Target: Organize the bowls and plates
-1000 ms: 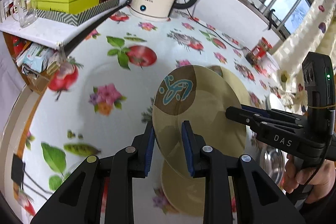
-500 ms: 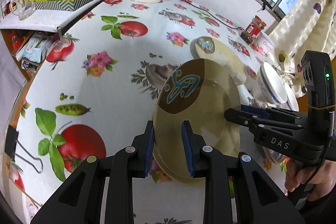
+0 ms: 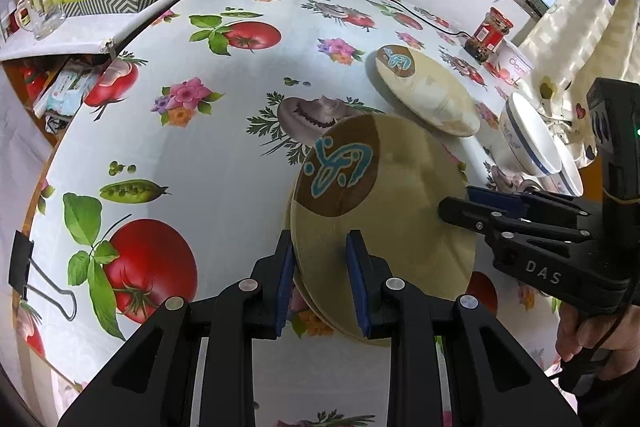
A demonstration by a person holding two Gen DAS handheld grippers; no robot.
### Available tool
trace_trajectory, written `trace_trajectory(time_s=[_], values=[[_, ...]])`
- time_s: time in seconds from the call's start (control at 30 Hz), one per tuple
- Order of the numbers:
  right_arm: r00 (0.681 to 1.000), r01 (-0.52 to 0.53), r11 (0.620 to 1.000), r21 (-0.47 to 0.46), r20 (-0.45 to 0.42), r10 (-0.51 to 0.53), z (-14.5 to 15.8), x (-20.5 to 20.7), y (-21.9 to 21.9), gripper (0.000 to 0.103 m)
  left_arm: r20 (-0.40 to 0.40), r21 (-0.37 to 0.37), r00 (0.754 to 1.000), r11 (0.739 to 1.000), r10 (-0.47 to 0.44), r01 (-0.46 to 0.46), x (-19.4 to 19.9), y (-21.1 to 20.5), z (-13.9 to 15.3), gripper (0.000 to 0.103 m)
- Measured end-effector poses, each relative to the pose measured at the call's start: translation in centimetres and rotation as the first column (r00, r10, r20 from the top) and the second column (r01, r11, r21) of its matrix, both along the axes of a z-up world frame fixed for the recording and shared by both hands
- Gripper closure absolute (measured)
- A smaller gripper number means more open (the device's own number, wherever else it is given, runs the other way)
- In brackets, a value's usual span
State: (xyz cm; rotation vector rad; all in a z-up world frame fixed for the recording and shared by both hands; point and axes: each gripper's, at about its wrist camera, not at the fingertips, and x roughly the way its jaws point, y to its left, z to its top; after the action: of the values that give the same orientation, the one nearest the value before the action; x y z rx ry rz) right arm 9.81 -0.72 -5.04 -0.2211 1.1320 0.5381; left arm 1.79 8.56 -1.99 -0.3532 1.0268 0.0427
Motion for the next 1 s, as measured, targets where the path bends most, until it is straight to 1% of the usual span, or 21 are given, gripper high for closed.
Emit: trace_trajectory(time_s=[0.17, 0.27, 0.43, 0.57, 0.7, 1.0], values=[[1.0, -0.005, 1.0, -0.003, 0.011, 0.005, -0.1, -0.1, 0.0, 0.074, 0.013, 0.031, 1.0, 0.999, -0.016, 0.015, 0.1, -0.3, 0.1, 0.076], [1.0, -0.002, 1.0, 0.003, 0.011, 0.002, -0.1, -0.1, -0.1, 0.074, 0.019, 0.031, 1.0, 0.999, -0.02, 0.019, 0.1, -0.1, 0.2, 0.075], [0.999, 0.013, 1.0, -0.008, 0.036, -0.013, 0.1, -0.3, -0.5, 0.073, 0.049, 0.028, 0.999, 1.0, 0.001, -0.002, 0.0, 0.8, 0.6, 0.075], [0.998, 0.024, 0.999, 0.021, 0.051, -0.025, 0.4, -0.4, -1.1, 0.073, 0.075, 0.021, 0.997, 1.0, 0.001, -0.003, 0.4, 1.2, 0.9, 0.075], [0.998, 0.033, 0.999, 0.031, 0.047, -0.034, 0.4, -0.5, -1.3, 0.073, 0.069, 0.008, 0.998, 1.0, 0.0, -0.001, 1.0, 1.2, 0.4, 0.075], [0.999, 0.011, 0.999, 0.039, 0.035, -0.012, -0.1, -1.0, -1.1, 0.074, 0.073, 0.013, 0.997, 1.0, -0.011, 0.01, 1.0, 0.7, 0.2, 0.075]])
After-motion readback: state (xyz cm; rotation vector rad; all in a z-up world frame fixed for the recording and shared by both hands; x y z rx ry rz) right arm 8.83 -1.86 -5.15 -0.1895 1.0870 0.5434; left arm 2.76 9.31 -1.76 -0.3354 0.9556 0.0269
